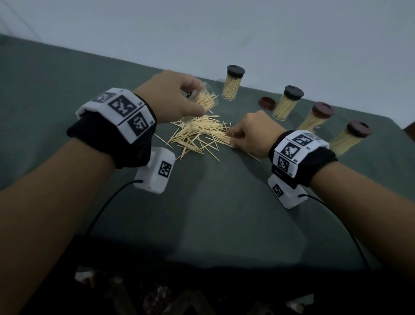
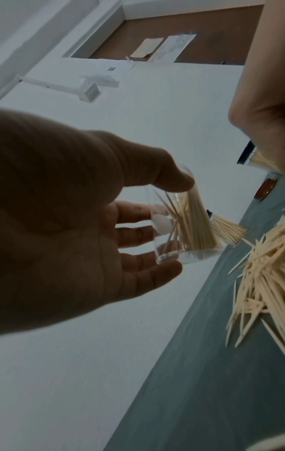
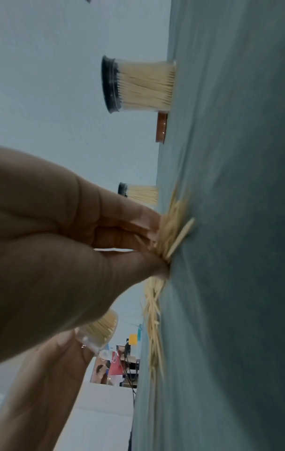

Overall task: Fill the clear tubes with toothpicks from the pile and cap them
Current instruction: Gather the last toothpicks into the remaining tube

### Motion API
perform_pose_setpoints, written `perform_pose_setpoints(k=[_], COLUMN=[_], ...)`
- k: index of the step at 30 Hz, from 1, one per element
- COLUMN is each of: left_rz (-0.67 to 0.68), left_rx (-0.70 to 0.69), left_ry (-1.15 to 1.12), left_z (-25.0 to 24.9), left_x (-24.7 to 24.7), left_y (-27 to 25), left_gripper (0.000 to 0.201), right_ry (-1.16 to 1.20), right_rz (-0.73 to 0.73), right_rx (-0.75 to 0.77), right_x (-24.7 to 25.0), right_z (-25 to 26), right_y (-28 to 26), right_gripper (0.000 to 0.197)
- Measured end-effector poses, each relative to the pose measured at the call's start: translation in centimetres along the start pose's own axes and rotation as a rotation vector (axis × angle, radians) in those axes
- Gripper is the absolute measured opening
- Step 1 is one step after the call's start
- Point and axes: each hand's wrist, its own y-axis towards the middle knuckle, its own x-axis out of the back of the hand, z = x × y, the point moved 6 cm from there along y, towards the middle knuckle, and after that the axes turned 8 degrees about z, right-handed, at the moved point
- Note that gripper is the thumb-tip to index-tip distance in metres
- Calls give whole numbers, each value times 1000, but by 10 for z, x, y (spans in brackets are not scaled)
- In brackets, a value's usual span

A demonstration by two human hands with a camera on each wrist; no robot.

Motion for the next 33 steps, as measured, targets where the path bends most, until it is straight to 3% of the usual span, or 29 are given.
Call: perform_pose_setpoints(k=[5,22,33], left_rz=[14,-4,71], left_rx=[-9,2,-31], left_ry=[28,277,409], left_z=[-2,7,-1], left_x=[-5,-1,-17], left_y=[1,2,2], left_gripper=[56,54,57], right_ry=[-18,240,311], right_rz=[-43,-105,-92], right_rx=[15,11,115], right_x=[4,32,51], right_z=[-1,-35,-1], right_y=[2,-11,-19], right_gripper=[30,23,22])
